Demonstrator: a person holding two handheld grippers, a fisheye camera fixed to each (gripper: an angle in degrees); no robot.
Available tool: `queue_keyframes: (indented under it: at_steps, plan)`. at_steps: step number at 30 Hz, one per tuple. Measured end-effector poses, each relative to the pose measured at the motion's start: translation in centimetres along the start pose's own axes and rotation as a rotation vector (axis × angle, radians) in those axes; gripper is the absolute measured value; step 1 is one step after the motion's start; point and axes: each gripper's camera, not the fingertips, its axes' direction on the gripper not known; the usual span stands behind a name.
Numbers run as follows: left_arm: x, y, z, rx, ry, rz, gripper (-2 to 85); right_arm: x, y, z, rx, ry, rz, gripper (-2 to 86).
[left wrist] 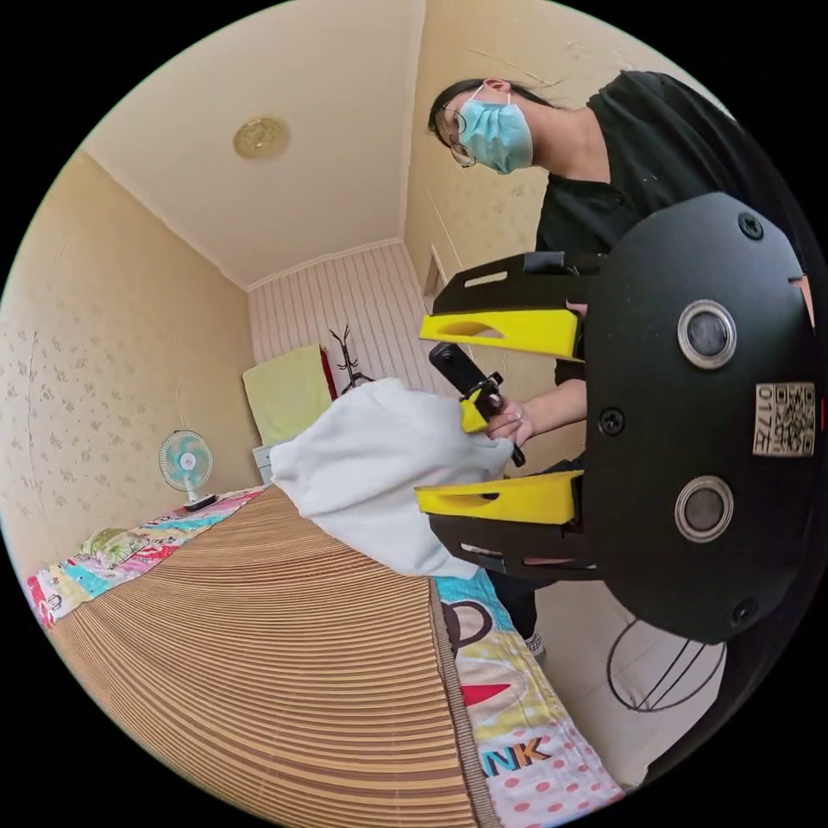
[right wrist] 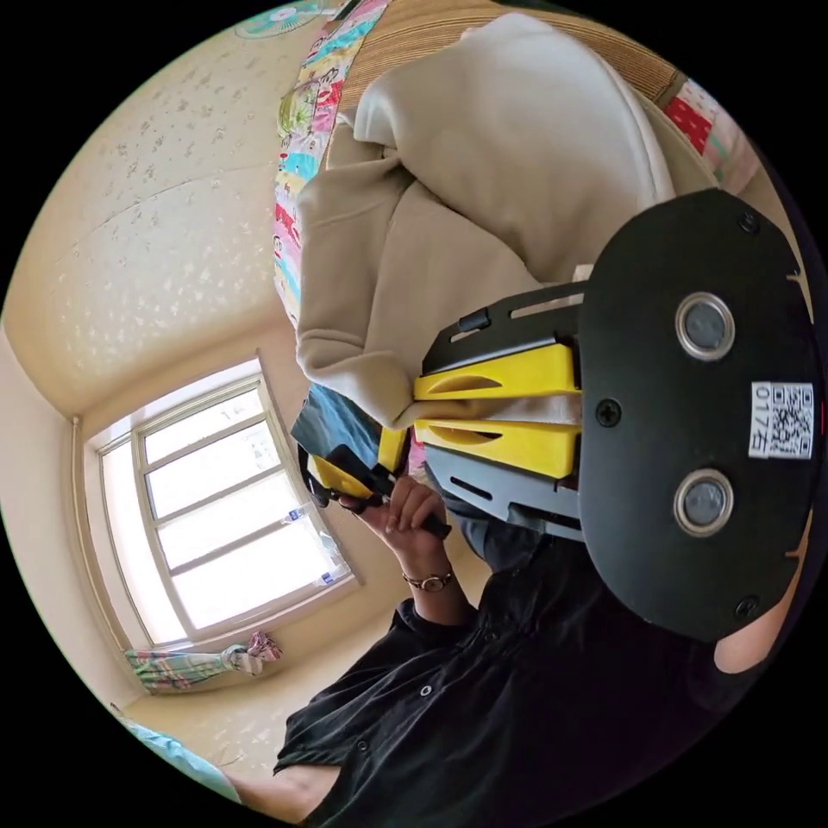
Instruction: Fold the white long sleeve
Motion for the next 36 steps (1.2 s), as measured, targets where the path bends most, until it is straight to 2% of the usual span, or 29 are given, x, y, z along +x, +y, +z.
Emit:
queue_keyframes:
  at_steps: [3, 5, 8, 12, 15, 17, 18, 20, 21, 23, 26, 30, 33, 36]
  plan:
    - [-0.8, -0.3, -0.3, -0.017, -0.039, -0.047, 21.0, -1.8, 1.7, 0.9, -0.008, -0.086, 0.000, 2.6]
    - [-1.5, 0.5, -1.3, -0.007, 0.003, -0.050, 17.8, -2.5, 3.4, 2.0, -0.033, -0.173, 0.025, 2.6]
    - [-2.3, 2.1, -2.5, -0.033, -0.011, -0.083, 13.4, -4.4, 4.6, 3.0, -0.058, -0.190, 0.015, 2.7]
    - [-0.6, 3.4, -3.5, -0.131, 0.029, 0.047, 8.8, -6.9, 4.5, 3.5, -0.053, -0.220, -0.026, 2.9]
    - [3.6, 3.7, -6.1, -0.131, 0.193, 0.276, 6.6, -9.6, 3.5, 2.0, 0.059, -0.279, -0.088, 3.6]
    - [8.3, 4.0, -8.8, -0.093, 0.351, 0.514, 6.1, -11.3, 2.3, -0.3, 0.189, -0.395, -0.155, 4.4]
    - [9.5, 4.1, -9.4, -0.090, 0.385, 0.570, 6.0, -11.7, 2.0, -1.0, 0.215, -0.420, -0.182, 4.6]
    - [14.5, 5.0, -11.4, -0.076, 0.537, 0.816, 5.3, -13.2, 1.1, -3.7, 0.256, -0.473, -0.316, 4.3]
    - [15.5, 5.2, -11.9, -0.070, 0.590, 0.863, 5.3, -13.4, 1.0, -4.5, 0.259, -0.475, -0.341, 4.3]
    - [17.8, 5.4, -13.9, 0.001, 0.829, 0.973, 5.1, -13.6, 1.1, -7.8, 0.298, -0.457, -0.398, 4.5]
    - [18.3, 5.4, -16.0, 0.129, 1.025, 0.997, 5.0, -12.6, 2.6, -11.9, 0.393, -0.347, -0.348, 6.3]
    - [18.9, 6.3, -16.2, 0.167, 0.956, 0.991, 5.0, -10.4, 5.3, -13.0, 0.388, -0.133, -0.221, 9.8]
    - [18.6, 6.8, -14.5, 0.171, 0.994, 0.977, 5.0, -9.5, 6.7, -10.8, 0.304, -0.199, -0.139, 13.5]
    - [18.8, 7.0, -13.2, 0.180, 0.983, 0.970, 5.0, -11.0, 7.8, -8.6, 0.306, -0.368, -0.152, 15.0]
